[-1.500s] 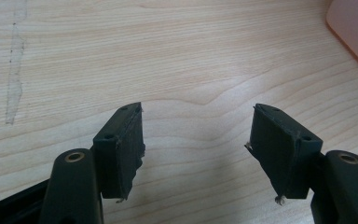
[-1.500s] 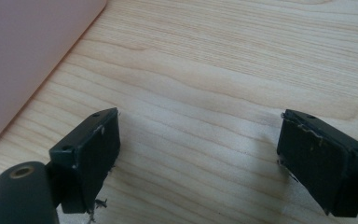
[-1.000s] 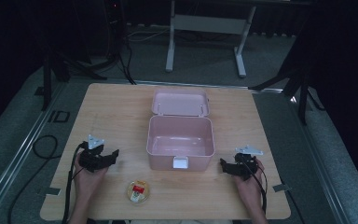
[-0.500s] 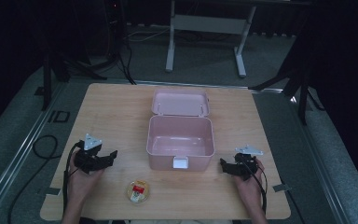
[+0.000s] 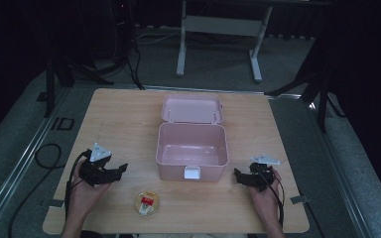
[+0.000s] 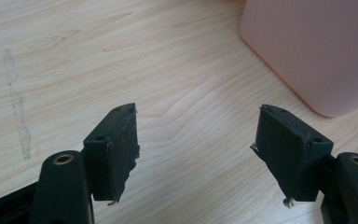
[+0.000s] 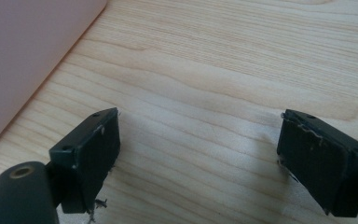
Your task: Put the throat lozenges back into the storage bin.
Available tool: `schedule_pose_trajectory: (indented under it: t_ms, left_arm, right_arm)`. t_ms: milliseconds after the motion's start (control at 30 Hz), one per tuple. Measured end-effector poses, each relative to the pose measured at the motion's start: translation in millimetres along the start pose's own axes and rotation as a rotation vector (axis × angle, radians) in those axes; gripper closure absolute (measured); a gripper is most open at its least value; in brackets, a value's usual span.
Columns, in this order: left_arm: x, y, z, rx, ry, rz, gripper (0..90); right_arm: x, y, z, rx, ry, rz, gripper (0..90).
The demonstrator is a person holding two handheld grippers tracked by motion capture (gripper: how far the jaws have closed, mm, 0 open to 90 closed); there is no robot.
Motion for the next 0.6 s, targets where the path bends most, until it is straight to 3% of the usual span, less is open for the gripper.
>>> schedule_pose_trajectory:
  t_ms: [300, 600]
  left_arm:
    - [5.2, 8.5, -14.0, -0.027, -0.038, -0.002, 26.3]
    - [6.3, 7.4, -27.1, -0.083, -0.067, 0.046, 25.5]
  right_arm:
    - [0.0, 0.0, 0.0, 0.000, 0.000, 0.000, 13.0]
    - [0.0, 0.0, 0.0, 0.000, 0.000, 0.000, 13.0]
Point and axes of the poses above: each handheld gripper's, and its own axes: x roughly backward along the jaws, y roughly out of its top, z roughly to its left, the point moved 8 cm from there along -x, roughly forward along the jaws, and after that the axes turned 6 degrees about -y, right-handed, at the moved point
